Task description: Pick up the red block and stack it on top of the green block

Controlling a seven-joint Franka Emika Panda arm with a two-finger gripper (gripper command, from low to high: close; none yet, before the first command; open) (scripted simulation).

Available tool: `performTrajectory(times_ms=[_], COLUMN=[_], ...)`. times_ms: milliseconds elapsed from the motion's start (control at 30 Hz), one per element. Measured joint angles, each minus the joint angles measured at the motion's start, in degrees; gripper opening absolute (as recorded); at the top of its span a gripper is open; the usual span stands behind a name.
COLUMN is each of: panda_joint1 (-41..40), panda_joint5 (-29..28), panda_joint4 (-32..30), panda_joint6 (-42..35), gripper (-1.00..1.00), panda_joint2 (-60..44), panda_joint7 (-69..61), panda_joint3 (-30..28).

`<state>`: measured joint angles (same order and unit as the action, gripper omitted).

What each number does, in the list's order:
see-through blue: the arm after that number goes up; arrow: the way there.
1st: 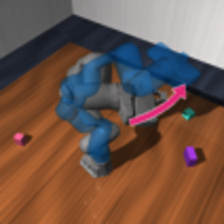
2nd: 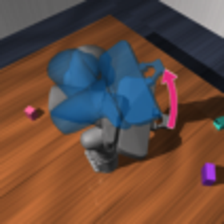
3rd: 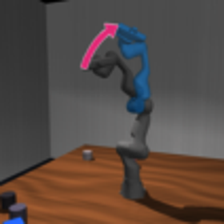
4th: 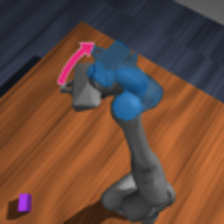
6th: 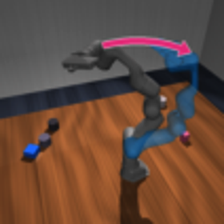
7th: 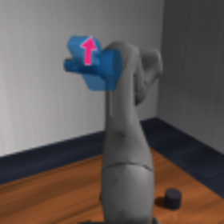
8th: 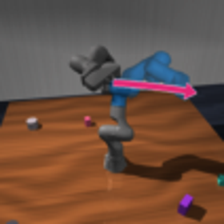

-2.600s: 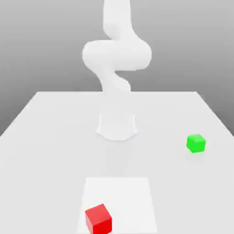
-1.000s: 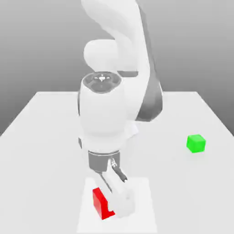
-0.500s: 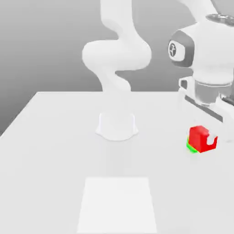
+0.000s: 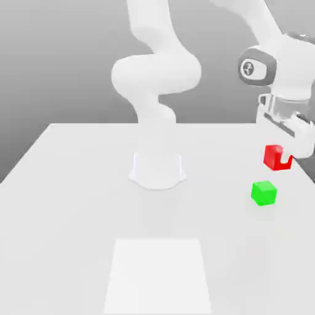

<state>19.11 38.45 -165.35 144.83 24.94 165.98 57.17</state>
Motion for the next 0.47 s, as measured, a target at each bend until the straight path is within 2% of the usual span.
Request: performTrajectory(times_ms=[100,200,267,300,467], panda_joint1=[-5.4,-16.2,-16.2,-16.2,-16.2], panda_joint5=[3.3,3.6,3.6,3.6,3.6], panda_joint4=[-0.5,-0.3,-0.3,-0.3,-0.3], panda_joint6=[4.9,11.4,11.5,11.5,11.5], gripper=[-1.0,-1.0,-1.0,1.0,1.0], panda_joint2=[-3.0,-8.5,-8.5,-8.5,-8.5], panda_joint7=[0.0,0.0,0.0,0.0,0.0], panda_joint3=[8.3,19.8,19.8,19.8,19.8])
